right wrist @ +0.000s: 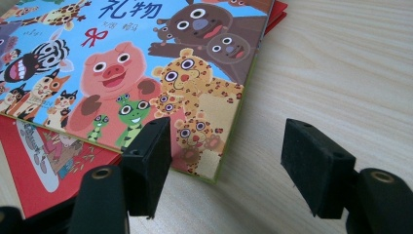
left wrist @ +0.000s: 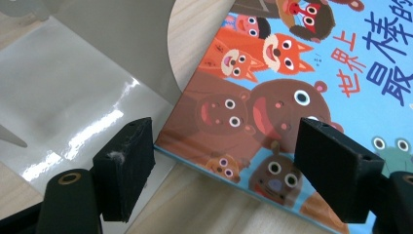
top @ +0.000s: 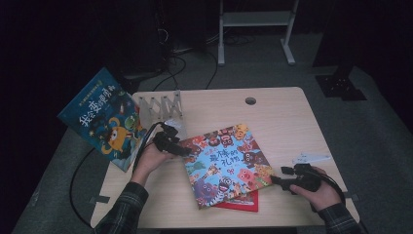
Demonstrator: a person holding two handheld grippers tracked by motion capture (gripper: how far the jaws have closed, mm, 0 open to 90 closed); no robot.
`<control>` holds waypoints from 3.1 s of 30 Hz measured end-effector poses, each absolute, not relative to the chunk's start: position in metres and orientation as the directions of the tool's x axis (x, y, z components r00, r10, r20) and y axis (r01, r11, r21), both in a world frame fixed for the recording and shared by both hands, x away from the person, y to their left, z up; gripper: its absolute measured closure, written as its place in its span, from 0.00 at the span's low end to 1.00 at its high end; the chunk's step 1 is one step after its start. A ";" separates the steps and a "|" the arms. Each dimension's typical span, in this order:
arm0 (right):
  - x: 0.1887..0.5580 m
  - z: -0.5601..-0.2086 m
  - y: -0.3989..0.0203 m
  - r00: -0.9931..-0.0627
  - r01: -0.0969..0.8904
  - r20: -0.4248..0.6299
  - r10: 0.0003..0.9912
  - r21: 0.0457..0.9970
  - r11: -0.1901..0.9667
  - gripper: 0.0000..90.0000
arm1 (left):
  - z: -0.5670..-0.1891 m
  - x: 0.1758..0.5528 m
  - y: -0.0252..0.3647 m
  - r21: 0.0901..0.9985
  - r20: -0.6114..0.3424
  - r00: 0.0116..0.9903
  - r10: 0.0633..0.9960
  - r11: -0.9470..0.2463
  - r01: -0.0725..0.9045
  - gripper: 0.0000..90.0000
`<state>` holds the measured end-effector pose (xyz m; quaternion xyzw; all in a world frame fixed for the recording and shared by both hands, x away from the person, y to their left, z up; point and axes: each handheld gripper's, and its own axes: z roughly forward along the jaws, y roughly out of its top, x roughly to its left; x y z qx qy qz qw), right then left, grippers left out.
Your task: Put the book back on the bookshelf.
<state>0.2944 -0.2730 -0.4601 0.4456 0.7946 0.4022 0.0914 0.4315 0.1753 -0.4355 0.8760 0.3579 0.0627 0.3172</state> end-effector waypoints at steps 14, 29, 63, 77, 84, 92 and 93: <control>0.300 -0.463 -0.274 -0.590 0.639 0.238 0.771 0.721 0.267 0.35 | -0.431 0.406 0.168 0.552 -0.116 0.787 0.606 -0.619 0.558 0.22; 0.318 -0.468 -0.279 -0.560 0.672 0.299 0.773 0.709 0.213 0.30 | -0.428 0.368 0.160 0.529 -0.124 0.824 0.553 -0.666 0.526 0.23; 0.307 -0.460 -0.297 -0.495 0.700 0.215 0.842 0.673 0.240 0.74 | -0.431 0.375 0.165 0.533 -0.172 0.764 0.622 -0.593 0.603 0.93; 0.329 -0.459 -0.292 -0.482 0.703 0.242 0.842 0.680 0.207 0.71 | -0.426 0.363 0.158 0.580 -0.211 0.771 0.601 -0.558 0.594 0.85; 0.347 -0.459 -0.283 -0.491 0.688 0.212 0.845 0.690 0.226 0.70 | -0.428 0.363 0.155 0.579 -0.229 0.777 0.586 -0.560 0.592 0.77; 0.363 -0.459 -0.278 -0.477 0.683 0.202 0.856 0.698 0.216 0.72 | -0.427 0.359 0.153 0.568 -0.225 0.778 0.586 -0.570 0.594 0.77; 0.364 -0.459 -0.278 -0.478 0.684 0.203 0.855 0.696 0.217 0.72 | -0.427 0.356 0.152 0.568 -0.221 0.777 0.589 -0.570 0.594 0.76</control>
